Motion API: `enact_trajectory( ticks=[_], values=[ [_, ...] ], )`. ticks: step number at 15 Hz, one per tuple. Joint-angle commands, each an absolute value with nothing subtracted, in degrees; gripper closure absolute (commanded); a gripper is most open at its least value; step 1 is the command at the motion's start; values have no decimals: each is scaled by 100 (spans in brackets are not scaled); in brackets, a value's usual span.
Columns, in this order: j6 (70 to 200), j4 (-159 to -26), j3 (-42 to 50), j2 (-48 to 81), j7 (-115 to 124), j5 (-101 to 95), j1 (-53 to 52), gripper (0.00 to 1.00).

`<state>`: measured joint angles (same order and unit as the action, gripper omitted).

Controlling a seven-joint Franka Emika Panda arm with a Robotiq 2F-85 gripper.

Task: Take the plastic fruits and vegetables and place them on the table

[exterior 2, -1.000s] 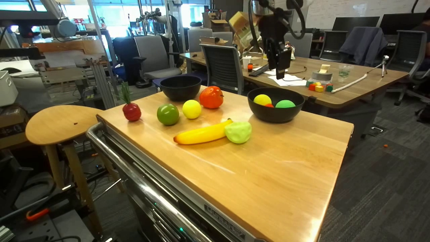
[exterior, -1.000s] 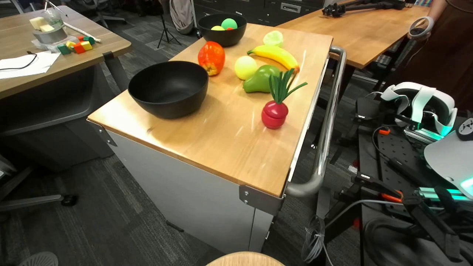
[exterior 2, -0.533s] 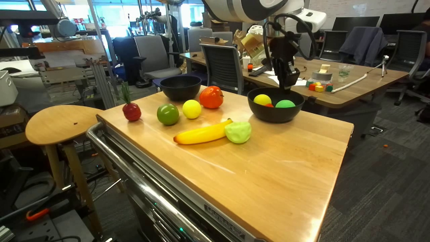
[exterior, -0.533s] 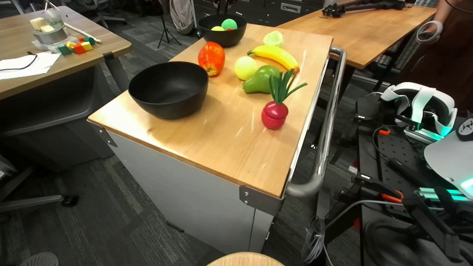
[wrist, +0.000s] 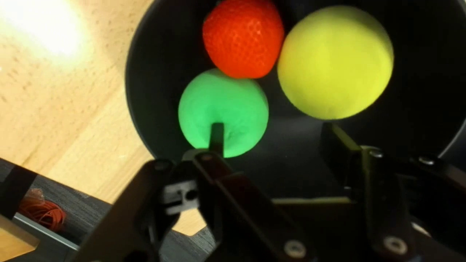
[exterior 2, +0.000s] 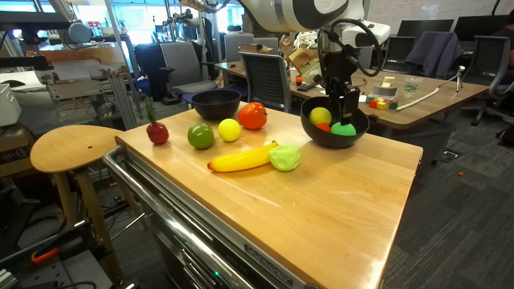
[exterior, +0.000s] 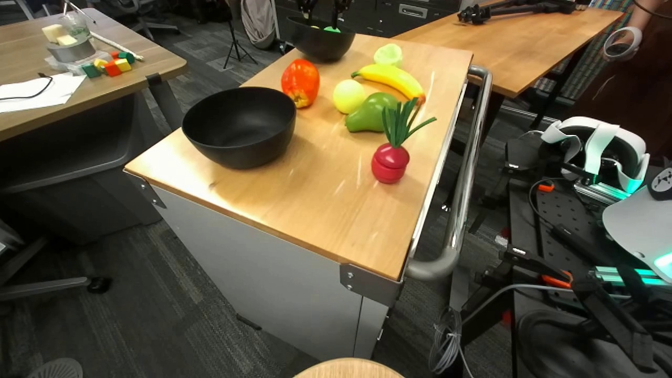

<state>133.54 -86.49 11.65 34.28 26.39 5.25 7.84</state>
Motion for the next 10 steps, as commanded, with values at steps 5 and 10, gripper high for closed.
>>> enact_trajectory(
  ticks=[5, 10],
  values=[
    [12942, -8563, 1295, 3447, 2857, 291, 664, 11],
    [13015, -8381, 1416, 3692, 3050, -2, 611, 53]
  ],
)
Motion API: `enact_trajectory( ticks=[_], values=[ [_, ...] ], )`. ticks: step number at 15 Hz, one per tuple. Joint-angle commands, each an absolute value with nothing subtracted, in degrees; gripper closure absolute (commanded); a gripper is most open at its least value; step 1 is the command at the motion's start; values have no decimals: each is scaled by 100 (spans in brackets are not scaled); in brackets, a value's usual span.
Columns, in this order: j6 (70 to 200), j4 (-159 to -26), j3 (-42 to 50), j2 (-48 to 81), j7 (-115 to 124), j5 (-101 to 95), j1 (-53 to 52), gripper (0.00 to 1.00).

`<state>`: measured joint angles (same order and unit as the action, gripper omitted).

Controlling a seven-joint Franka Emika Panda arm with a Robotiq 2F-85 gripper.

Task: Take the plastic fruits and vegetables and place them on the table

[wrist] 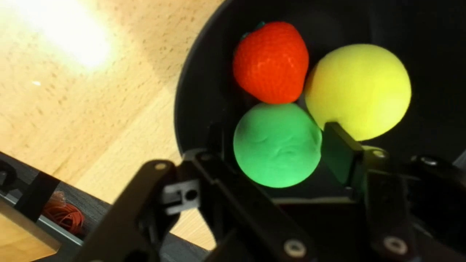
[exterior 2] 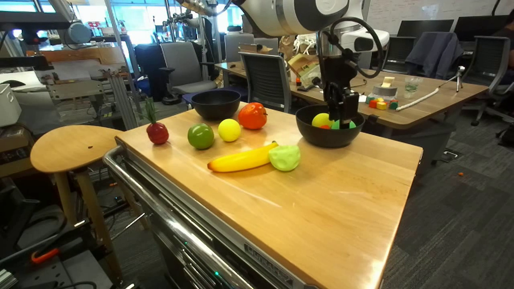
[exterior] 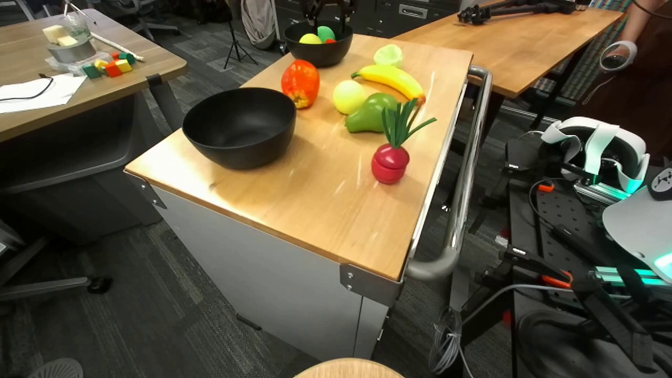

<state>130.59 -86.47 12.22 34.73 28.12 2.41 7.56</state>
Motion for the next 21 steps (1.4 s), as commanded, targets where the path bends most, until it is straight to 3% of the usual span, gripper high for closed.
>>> enact_trajectory(
  ticks=[1, 4, 5, 11, 14, 16, 18, 19, 21],
  values=[
    [13035, -8353, 1450, 3741, 3093, -73, 590, 61],
    [13085, -8253, 1536, 3855, 3204, -298, 517, 84],
    [13091, -8227, 1549, 3861, 3227, -351, 499, 87],
    [13002, -8780, 1407, 3030, 3028, -305, 367, 100],
    [12918, -9132, 1384, 2367, 2967, -340, 270, 100],
    [12836, -9184, 1374, 2132, 3046, -308, 276, 97],
    [12682, -9250, 1374, 2018, 3130, -301, 317, 72],
    [12629, -9303, 1388, 1985, 3187, -329, 330, 71],
    [12696, -9412, 1404, 2019, 3241, -330, 391, 57]
  ],
)
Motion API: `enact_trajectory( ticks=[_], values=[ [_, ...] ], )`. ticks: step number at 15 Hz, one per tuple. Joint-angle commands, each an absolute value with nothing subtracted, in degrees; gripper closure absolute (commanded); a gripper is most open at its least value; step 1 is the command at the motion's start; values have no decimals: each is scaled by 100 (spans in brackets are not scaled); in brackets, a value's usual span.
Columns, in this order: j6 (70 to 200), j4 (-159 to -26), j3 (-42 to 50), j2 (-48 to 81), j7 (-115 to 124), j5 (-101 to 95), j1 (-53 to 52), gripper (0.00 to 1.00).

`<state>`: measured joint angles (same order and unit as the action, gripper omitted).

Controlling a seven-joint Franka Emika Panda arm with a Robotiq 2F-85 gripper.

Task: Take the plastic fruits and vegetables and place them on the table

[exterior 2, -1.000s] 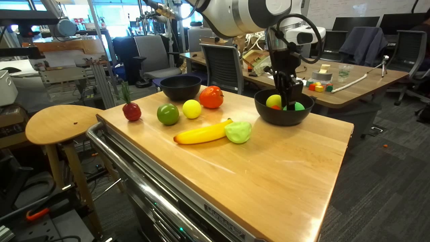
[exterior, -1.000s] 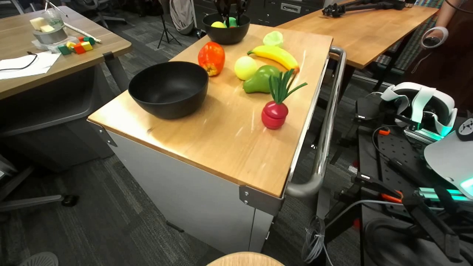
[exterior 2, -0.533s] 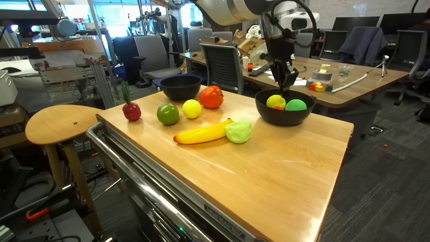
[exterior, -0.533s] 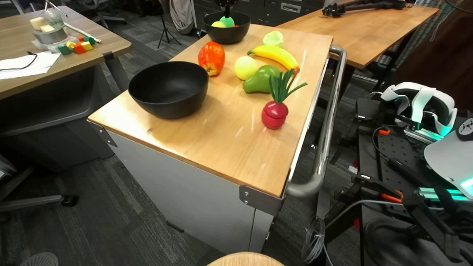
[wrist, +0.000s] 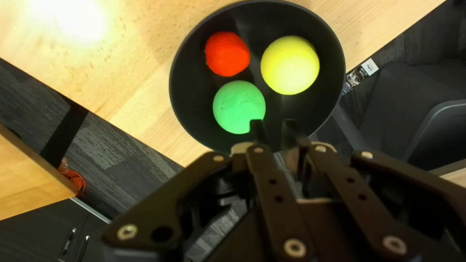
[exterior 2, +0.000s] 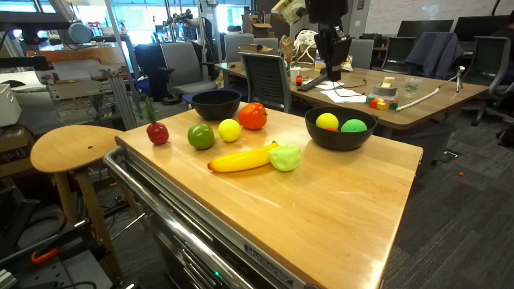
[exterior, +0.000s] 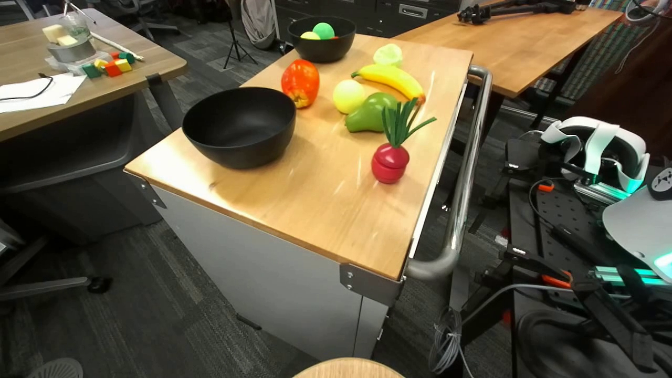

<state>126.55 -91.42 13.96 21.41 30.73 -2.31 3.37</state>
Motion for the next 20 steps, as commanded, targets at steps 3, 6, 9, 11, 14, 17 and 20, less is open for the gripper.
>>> enact_trajectory(
  ticks=[3, 6, 9, 11, 14, 17, 20],
  values=[
    [13147, -9591, 1421, 2166, 3320, -276, 493, 34],
    [13652, -9693, 1349, 2361, 3290, -3, 628, 10],
    [13973, -9574, 1315, 2681, 3339, 358, 713, 1],
    [14155, -9436, 1295, 2916, 3333, 607, 771, 3],
    [14363, -9230, 1295, 3225, 3351, 863, 817, 14],
    [14610, -9027, 1317, 3488, 3387, 976, 844, 26],
    [14792, -8813, 1342, 3737, 3474, 1038, 843, 29]
  ],
)
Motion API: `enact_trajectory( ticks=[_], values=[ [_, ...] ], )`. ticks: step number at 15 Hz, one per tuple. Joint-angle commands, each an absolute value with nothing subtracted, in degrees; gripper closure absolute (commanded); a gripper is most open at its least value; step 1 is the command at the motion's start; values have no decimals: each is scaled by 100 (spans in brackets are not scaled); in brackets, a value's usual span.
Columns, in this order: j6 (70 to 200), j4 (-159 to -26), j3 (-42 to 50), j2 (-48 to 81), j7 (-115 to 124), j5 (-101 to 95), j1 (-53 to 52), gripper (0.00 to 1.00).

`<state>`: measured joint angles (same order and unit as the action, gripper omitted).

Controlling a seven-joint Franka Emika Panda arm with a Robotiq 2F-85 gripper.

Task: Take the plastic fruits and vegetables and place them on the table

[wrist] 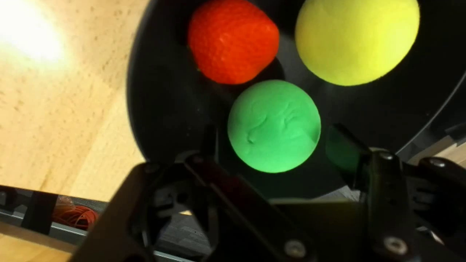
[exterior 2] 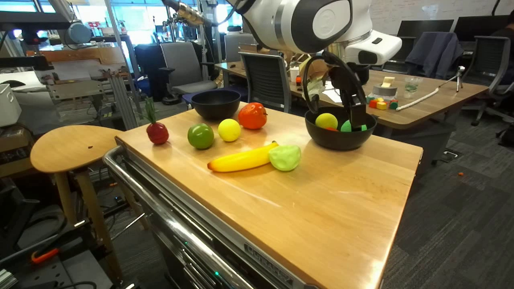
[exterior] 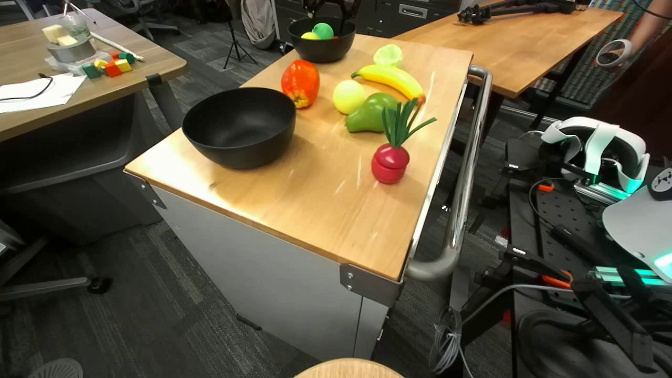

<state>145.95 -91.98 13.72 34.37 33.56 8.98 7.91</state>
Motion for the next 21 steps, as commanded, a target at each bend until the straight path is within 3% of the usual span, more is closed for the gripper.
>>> enact_trajectory(
  ticks=[1, 2, 5, 13, 21],
  values=[
    [14801, -8747, 1380, 3825, 3528, 1006, 819, 39],
    [14786, -8685, 1406, 3900, 3573, 971, 803, 53],
    [14795, -8682, 1430, 3929, 3531, 897, 776, 70],
    [14786, -9456, 1243, 2902, 3202, 985, 714, 76],
    [14629, -11661, 553, 731, 1798, 1569, 693, 76]
  ],
)
